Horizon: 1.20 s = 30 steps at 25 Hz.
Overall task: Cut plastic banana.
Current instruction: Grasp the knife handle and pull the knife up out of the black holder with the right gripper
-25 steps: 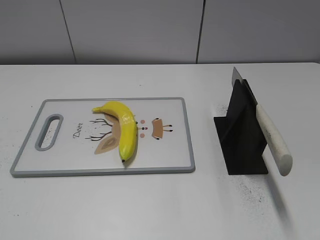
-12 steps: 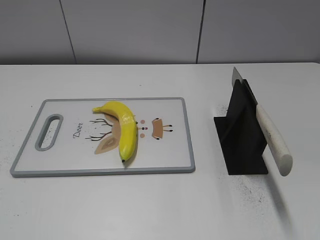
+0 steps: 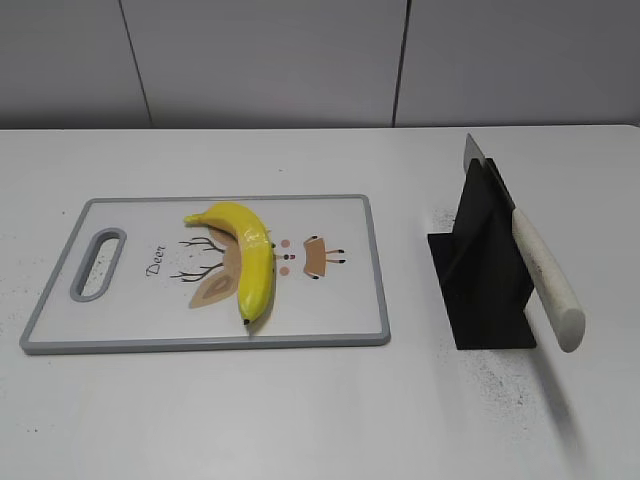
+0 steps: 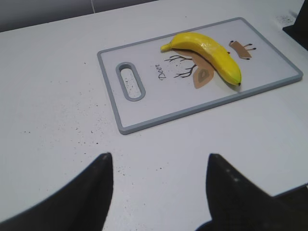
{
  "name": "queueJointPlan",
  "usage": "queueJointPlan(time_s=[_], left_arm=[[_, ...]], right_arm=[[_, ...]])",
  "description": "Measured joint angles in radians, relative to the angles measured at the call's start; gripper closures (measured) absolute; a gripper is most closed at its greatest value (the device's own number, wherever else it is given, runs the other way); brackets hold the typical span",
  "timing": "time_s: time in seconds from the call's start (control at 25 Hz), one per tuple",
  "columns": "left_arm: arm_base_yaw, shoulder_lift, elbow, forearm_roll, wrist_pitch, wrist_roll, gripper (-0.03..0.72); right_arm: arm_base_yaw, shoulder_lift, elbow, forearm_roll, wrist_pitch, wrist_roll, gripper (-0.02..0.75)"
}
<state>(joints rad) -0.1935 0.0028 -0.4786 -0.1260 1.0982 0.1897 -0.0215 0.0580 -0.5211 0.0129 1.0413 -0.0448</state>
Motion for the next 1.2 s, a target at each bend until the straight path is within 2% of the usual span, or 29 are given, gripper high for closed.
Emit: queueJointPlan(time_s=[0.28, 0.56, 0.72, 1.08, 1.2], left_arm=[[0.0, 0.0, 0.0, 0.0, 0.0, 0.0, 0.106], [0.0, 0.0, 0.0, 0.0, 0.0, 0.0, 0.113], [0.0, 0.0, 0.0, 0.0, 0.0, 0.0, 0.114], [0.0, 0.0, 0.0, 0.0, 0.0, 0.0, 0.116], [0.0, 0.0, 0.0, 0.0, 0.0, 0.0, 0.116]], right_arm=[[0.0, 0.246, -0.157, 0.009, 0.007, 0.0, 0.148], [0.016, 0.478, -0.293, 0.098, 0.05, 0.0, 0.148], [0.108, 0.6, -0.317, 0.117, 0.025, 0.045, 0.148], [0.393, 0.979, -0.457, 0.082, -0.009, 0.194, 0.148], [0.419, 1.114, -0.508, 0.068, -0.011, 0.217, 0.148]])
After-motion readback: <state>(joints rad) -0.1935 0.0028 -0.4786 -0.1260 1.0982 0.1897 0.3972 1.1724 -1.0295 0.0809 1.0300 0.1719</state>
